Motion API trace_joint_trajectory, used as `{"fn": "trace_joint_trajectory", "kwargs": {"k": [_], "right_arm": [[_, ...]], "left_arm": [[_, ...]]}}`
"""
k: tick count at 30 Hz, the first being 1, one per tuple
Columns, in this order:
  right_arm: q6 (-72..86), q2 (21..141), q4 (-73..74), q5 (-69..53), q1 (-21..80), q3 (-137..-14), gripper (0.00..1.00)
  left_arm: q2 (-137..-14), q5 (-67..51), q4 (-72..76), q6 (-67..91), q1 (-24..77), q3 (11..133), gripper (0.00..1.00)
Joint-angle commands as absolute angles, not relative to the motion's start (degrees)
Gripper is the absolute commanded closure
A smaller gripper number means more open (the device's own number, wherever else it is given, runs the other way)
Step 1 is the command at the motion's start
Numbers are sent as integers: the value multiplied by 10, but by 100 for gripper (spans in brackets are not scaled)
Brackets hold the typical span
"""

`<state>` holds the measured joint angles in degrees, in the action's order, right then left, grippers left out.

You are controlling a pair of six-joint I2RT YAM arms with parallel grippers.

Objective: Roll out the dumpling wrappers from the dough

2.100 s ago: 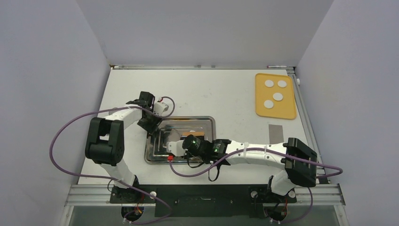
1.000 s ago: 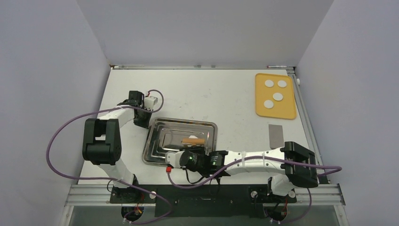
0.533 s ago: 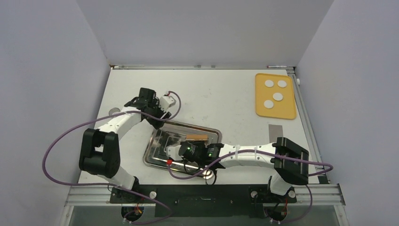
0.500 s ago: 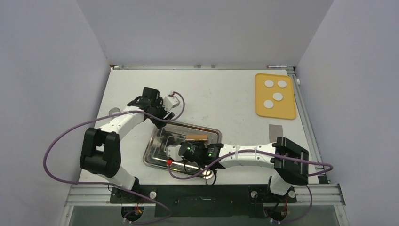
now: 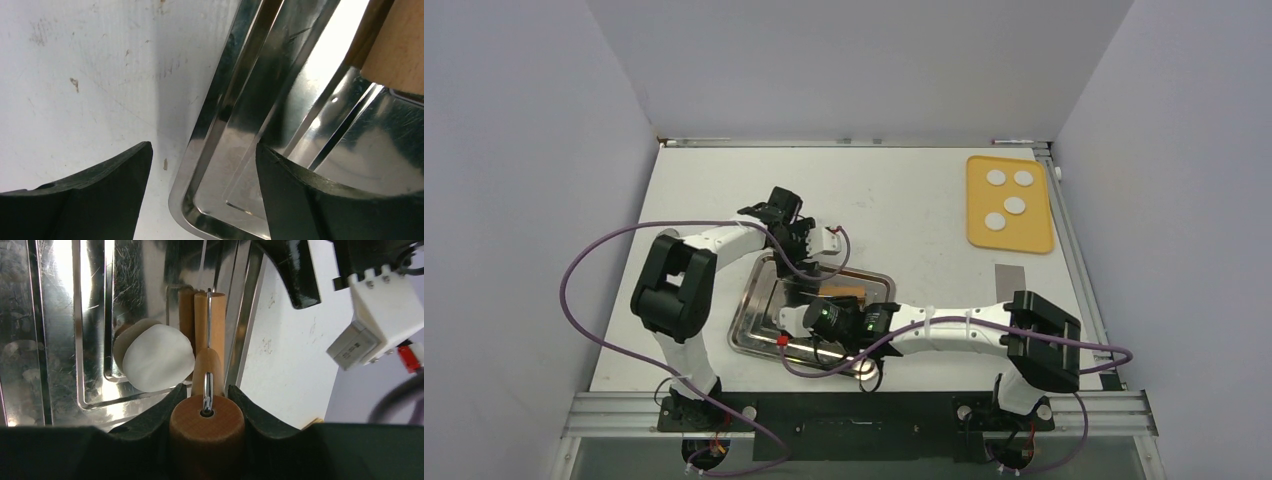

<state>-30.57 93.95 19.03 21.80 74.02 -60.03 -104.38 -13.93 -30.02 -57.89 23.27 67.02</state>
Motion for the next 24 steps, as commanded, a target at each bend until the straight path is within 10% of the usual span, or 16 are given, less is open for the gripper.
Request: {"fn": "trace_joint_trajectory", "kwargs": {"k": [1,7,16,24], "right_arm": [[-291,889,153,255,740,-633,92],[-287,812,164,258,738,-608,92],[-278,760,231,232,772,-581,92],[-244,805,244,241,809,-564,92]], "left_arm": [[-1066,-145,-308,-626,244,688,28],[-1087,-133,-299,-629,248,693,38],[-1071,-103,-304,-627,248,645,98],[-1023,-78,-252,-589,240,582,100]]}}
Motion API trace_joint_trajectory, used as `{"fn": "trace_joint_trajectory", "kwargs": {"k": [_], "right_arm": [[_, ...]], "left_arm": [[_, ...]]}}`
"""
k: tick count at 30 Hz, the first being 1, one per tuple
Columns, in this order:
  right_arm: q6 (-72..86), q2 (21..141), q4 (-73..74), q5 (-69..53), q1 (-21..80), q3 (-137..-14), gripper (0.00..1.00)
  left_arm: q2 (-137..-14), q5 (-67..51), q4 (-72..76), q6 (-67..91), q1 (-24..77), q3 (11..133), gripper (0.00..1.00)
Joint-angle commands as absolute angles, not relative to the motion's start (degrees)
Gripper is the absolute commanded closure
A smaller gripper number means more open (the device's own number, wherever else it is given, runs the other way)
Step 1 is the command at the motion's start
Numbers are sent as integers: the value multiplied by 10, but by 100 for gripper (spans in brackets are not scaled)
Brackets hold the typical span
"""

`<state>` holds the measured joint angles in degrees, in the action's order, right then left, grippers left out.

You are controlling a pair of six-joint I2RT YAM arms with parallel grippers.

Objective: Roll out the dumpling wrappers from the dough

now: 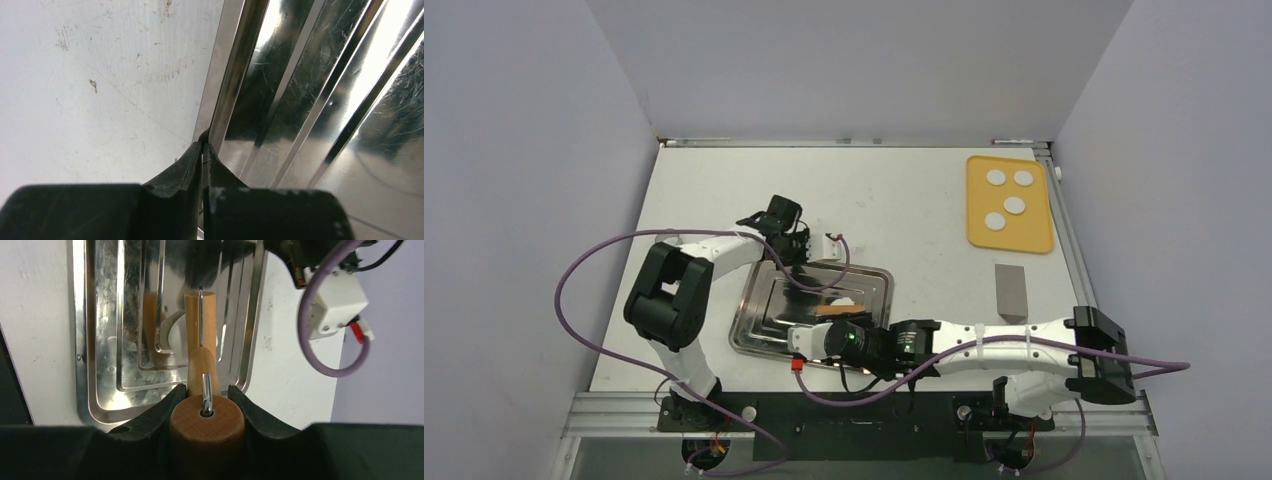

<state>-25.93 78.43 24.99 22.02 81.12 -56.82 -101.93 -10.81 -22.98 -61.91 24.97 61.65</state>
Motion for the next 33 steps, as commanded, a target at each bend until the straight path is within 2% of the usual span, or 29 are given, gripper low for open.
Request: {"fn": "trace_joint_trajectory", "kwargs": {"k": [1,9,18,26,33], "right_arm": [[-249,813,240,247,806,-564,92],[-246,867,245,216,793,-562,92],[-165,873,272,195,848,-549,92],[-204,901,225,194,782,-551,92],[-136,892,274,207,857,-552,92]], "left_arm": [[-1020,-73,-243,-588,240,574,100],[-1011,-49,-228,-540,240,563,100],[-990,-37,-215,-475,238,538,100],[-992,-55,-213,-464,237,535,100],[-993,-59,-212,-458,237,534,100]]}}
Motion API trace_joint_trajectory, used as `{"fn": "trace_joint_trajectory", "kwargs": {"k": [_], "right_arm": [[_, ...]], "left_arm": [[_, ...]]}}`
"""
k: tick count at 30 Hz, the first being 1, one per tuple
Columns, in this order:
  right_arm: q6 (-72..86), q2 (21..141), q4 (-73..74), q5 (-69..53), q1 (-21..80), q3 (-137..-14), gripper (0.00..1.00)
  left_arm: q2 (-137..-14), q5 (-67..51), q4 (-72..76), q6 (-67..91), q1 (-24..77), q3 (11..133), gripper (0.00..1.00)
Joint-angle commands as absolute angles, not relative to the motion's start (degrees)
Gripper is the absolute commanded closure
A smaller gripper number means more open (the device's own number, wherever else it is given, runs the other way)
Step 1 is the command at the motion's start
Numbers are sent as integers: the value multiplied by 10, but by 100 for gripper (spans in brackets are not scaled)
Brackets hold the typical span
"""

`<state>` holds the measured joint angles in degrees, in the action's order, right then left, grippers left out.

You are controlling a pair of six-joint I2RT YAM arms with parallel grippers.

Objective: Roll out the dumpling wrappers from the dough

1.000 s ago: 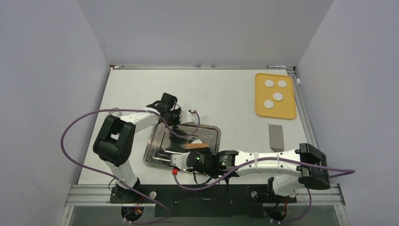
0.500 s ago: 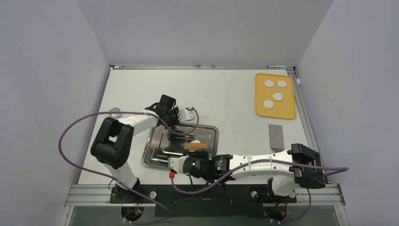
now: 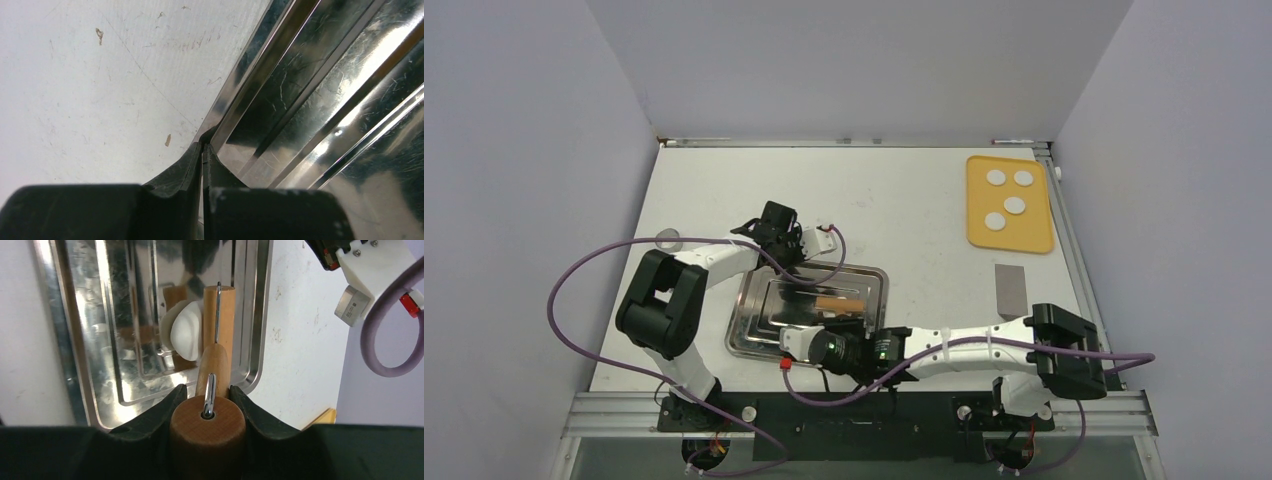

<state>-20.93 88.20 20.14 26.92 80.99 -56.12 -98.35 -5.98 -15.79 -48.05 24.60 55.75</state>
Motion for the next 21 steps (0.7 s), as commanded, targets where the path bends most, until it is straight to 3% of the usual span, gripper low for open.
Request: {"fn": "trace_joint_trajectory", "kwargs": {"k": [1,10,17,21], "right_arm": [[-125,888,273,204,858,-546,92],[-183,916,238,207,790,-563,92],[-125,914,296,216,870,-571,92],[-117,914,263,219,861,-549,92]], "left_arm": [[-993,-59,-212,-459,237,534,100],[-995,-62,-211,-458,237,535,100],[-995,-62,-212,-453,238,534,100],[-995,-66,-212,-452,237,534,100]]}}
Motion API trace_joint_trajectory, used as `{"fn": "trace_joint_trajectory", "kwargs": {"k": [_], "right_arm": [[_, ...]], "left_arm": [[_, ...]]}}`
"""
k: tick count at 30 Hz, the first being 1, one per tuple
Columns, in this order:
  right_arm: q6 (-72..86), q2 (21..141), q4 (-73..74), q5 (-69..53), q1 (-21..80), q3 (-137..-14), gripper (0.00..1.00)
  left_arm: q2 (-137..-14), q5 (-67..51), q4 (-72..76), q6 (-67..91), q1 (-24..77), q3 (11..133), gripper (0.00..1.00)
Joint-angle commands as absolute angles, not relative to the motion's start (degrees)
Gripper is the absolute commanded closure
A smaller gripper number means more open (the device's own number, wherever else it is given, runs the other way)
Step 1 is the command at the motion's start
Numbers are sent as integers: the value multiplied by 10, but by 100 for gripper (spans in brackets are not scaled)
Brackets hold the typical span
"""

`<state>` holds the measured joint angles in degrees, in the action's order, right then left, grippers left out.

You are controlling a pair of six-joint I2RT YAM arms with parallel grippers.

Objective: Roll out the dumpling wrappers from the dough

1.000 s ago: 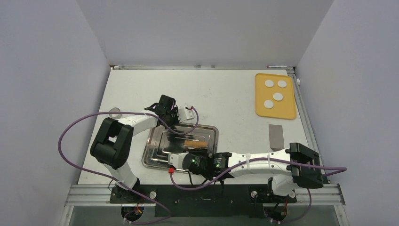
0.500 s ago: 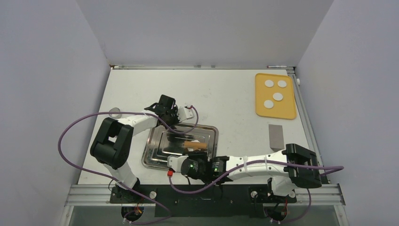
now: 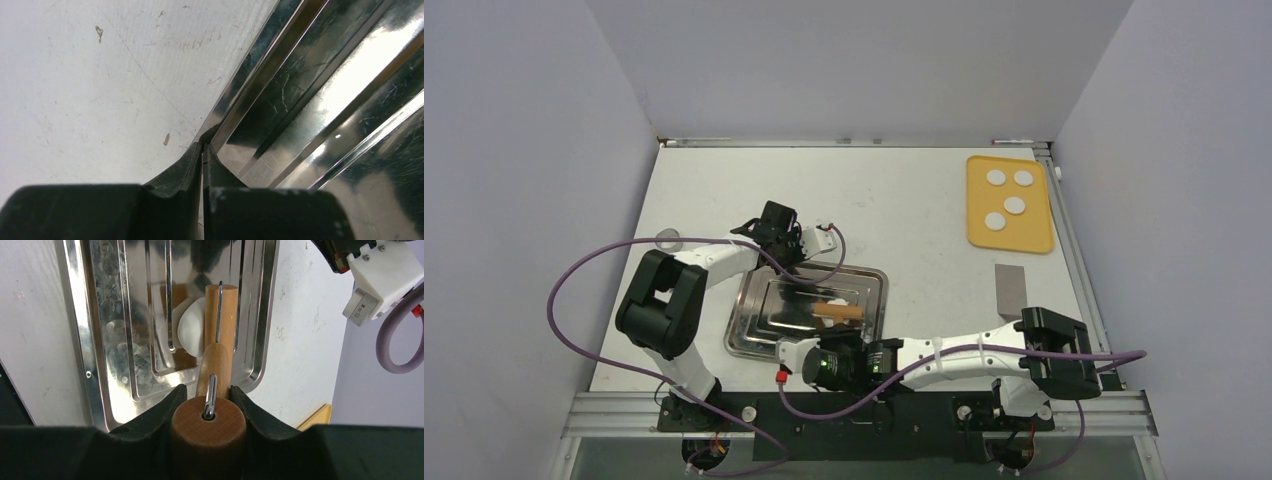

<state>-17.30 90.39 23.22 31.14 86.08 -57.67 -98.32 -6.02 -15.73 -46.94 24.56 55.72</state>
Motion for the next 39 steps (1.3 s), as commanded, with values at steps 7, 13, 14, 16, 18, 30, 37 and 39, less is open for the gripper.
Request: {"fn": "trace_joint_trajectory", "kwargs": {"k": [7,13,14,16,18,30,37,39], "right_arm": [[-164,946,242,214,804,-568,92],[-112,935,274,221,862,-565,92],[-103,932,272,221,866,-562,92],[-98,929,257,223,866,-558,92],[-112,935,248,227,851,-559,92],[-103,938,283,238,879,-582,92],[-84,942,260,222,888,-566,92],[-110,950,243,215,865,-566,92]], "left_arm": [[-1004,-69,-217,-452,237,538,100],[-1003,-69,-218,-450,238,537,100],[-1003,-69,-218,-450,237,537,100],[-1001,-69,-218,-450,238,537,100],[-1002,-69,-218,-450,237,537,100],[-1003,-68,-219,-450,237,538,100],[-1002,-67,-220,-450,237,538,100],[-1002,-67,-221,-450,237,538,100]]}}
